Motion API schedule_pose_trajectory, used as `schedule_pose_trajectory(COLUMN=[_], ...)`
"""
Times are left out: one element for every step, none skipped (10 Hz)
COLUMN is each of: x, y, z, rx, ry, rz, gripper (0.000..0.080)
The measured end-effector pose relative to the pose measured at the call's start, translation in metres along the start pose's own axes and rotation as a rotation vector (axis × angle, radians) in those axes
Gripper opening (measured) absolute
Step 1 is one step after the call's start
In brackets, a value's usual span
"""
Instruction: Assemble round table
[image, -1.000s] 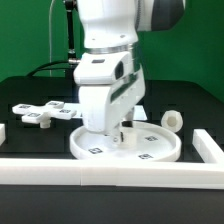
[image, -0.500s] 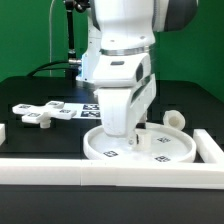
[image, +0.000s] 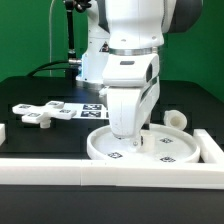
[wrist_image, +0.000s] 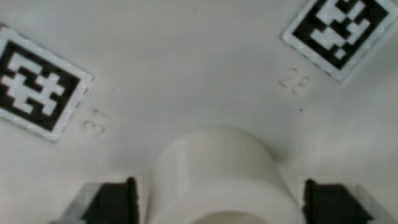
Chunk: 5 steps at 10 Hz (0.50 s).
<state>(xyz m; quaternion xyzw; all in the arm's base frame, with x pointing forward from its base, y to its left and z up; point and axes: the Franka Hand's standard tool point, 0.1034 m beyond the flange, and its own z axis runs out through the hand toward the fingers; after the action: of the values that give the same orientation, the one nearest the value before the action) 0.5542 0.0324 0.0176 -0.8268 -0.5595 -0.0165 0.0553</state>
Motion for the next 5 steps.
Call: schedule_pose_trajectory(x=[0.000, -0.001, -0.001, -0.003, -0.005], y=[0.000, 0.001, 0.004, 0.002, -0.004], z=[0.000, -0.002, -0.011, -0.019, -0.028], rx=[0.000, -0.001, -0.016, -0.038, -0.060], ry=[0.000, 0.000, 0.001, 0.005, 0.011], rz=[0.000, 0.007, 0.025, 0.053, 0.110], gripper=[0.0603, 0.0635, 0.0635, 0.0647, 0.0647])
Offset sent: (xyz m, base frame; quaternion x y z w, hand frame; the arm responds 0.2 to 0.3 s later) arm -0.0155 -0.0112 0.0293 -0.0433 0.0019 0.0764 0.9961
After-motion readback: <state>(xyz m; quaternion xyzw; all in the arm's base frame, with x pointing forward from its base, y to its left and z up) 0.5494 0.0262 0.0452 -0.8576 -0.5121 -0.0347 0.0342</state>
